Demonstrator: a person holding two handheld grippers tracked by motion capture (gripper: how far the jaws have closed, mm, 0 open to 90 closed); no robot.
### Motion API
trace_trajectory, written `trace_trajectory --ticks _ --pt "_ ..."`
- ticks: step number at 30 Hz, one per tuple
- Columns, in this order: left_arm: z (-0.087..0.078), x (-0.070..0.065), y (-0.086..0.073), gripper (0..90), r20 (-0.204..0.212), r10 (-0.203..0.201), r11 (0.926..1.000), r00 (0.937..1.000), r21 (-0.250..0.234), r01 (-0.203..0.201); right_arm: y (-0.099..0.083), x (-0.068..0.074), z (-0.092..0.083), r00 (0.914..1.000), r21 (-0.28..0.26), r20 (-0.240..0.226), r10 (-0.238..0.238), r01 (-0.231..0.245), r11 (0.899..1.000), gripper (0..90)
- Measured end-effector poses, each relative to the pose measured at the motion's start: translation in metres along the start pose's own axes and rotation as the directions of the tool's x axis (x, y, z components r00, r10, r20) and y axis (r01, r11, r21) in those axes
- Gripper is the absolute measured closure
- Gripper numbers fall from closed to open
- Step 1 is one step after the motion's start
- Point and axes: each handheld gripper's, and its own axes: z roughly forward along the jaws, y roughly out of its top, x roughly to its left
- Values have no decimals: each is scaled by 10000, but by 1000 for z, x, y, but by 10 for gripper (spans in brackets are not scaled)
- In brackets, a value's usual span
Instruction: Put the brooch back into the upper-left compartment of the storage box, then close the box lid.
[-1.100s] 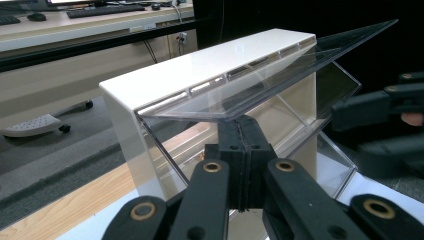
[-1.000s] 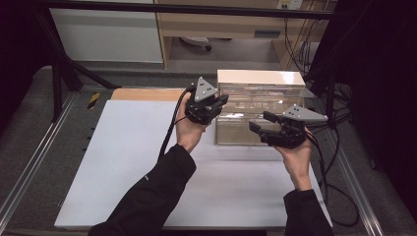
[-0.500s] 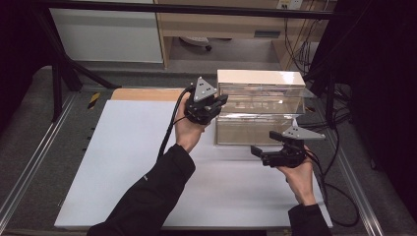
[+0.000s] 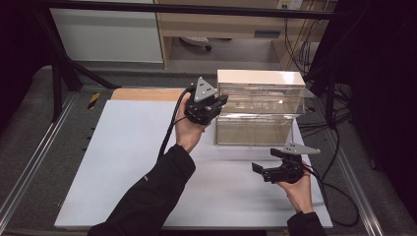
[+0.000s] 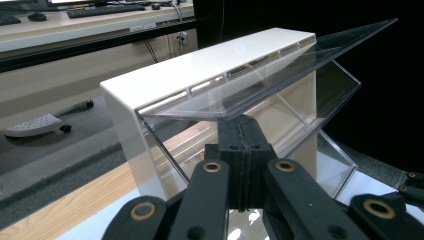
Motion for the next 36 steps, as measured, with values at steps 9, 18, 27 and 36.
trace_trajectory --ticks 9,18,27,36 --pt "-1 0 -2 896 39 41 10000 10000 46 -41 -16 -4 3 10000 240 78 42 -43 9997 8" --pt "-1 -2 -10 895 59 35 9998 10000 194 -36 -25 -5 4 9998 351 -76 -157 160 9993 8" --pt "-1 -5 -21 895 65 111 9987 9999 490 -114 -32 -9 3 10000 346 -48 -18 20 9994 8" --pt "-2 -5 -28 895 119 77 9981 9999 603 -84 -36 -9 5 10000 551 -21 -67 68 9985 8"
